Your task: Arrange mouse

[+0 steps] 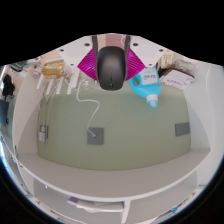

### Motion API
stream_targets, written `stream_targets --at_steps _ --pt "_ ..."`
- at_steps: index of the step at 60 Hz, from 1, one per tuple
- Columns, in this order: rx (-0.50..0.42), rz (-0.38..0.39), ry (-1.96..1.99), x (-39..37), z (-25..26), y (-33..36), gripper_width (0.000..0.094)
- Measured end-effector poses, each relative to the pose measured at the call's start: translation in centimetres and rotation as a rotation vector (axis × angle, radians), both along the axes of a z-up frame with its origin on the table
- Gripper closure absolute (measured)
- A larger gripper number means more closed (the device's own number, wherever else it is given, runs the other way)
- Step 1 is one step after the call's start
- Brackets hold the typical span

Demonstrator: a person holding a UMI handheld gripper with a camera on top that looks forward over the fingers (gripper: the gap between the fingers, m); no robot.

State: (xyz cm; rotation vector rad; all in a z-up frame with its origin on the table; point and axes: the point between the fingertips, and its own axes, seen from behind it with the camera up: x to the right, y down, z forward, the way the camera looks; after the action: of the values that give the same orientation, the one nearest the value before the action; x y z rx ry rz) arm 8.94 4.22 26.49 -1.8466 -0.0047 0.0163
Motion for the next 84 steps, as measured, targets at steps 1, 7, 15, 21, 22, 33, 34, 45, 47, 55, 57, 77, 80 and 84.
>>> stream_targets --at_steps 1,7,15,21,22,33,34,45,47,55,57,77,80,84 --pt "-0.018 0.013 0.000 -1.2 -1.1 0.3 0.0575" --pt "-0.161 0.063 -0.002 -7.0 -10.5 1.6 0.0577" --pt "-0.333 0.073 0.007 -9.7 -22.0 2.3 0.0574" --pt "-0.380 0.065 -0.029 -10.2 -25.9 2.4 0.0527" --pt "-0.385 0.068 -0.033 -10.4 -26.4 2.4 0.0515" --pt "-0.419 0.079 -0.034 -10.9 -26.9 1.8 0.0065" --pt "-0.417 0.075 -0.039 -10.9 -26.6 1.7 0.0085" --pt "-0.375 0.023 -0.075 -10.4 -22.3 -0.3 0.0086" --pt "-0.368 0.012 -0.073 -10.3 -21.4 -1.0 0.0088" --pt "-0.326 -0.017 -0.070 -10.7 -17.5 -4.6 0.0085" --pt "-0.316 -0.027 -0.077 -10.7 -16.6 -5.7 0.0086" --pt "-0.253 -0.085 -0.115 -11.9 -10.7 -18.9 0.0086" --pt "-0.256 -0.084 -0.110 -12.3 -10.3 -20.6 0.0085" --pt "-0.253 -0.082 -0.112 -12.7 -9.8 -22.4 0.0086"
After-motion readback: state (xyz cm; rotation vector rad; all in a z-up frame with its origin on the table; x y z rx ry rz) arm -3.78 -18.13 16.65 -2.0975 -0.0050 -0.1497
